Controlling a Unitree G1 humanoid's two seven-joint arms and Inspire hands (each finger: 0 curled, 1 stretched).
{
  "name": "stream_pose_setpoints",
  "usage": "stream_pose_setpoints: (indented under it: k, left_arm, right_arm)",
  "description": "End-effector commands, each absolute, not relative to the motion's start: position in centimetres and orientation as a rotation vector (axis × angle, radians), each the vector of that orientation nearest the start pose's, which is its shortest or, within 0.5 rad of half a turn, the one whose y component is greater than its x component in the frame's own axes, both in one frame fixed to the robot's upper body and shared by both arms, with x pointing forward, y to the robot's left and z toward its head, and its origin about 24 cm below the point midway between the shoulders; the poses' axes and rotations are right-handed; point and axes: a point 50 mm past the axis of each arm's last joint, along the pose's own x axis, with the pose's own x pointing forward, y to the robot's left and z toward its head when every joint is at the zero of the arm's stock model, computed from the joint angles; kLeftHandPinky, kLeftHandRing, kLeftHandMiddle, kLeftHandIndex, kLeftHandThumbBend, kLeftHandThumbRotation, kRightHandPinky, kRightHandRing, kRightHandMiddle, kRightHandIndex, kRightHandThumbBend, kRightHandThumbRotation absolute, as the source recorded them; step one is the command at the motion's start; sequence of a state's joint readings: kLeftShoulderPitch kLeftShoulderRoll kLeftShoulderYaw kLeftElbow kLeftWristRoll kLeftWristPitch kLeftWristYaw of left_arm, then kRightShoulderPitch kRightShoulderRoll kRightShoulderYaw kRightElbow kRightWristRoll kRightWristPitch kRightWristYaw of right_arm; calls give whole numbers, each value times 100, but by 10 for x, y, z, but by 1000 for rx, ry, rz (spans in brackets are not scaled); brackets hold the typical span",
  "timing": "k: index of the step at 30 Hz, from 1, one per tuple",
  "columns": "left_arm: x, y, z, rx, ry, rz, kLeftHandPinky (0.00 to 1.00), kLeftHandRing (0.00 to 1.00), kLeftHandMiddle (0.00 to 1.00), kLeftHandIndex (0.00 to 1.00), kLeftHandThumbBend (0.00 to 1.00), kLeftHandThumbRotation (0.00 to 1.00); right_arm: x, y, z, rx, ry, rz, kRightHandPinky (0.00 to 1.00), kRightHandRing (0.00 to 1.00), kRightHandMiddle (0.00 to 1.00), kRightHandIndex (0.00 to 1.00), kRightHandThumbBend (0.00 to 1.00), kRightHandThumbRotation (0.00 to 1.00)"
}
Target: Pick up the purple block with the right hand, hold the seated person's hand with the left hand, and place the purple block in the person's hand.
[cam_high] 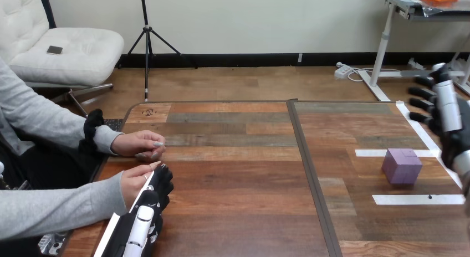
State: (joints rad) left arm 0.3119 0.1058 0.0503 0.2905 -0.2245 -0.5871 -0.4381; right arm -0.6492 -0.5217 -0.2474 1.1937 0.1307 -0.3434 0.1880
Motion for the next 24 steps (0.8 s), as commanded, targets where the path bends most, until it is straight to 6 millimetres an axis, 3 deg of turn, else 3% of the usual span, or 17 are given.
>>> stream_pose_setpoints:
  k: [1,24]
  left_arm:
    - [175,185,-12,-40,-113,-231,100,97,97,96,52,100]
    - [175,186,-12,-52,-113,-232,100,97,97,96,48,100]
  right_arm:
    - [351,-327,112,-166,-40,-268,83,88,87,88,85,100]
    - [344,-334,93,-169,69,-323,86,91,91,91,81,99]
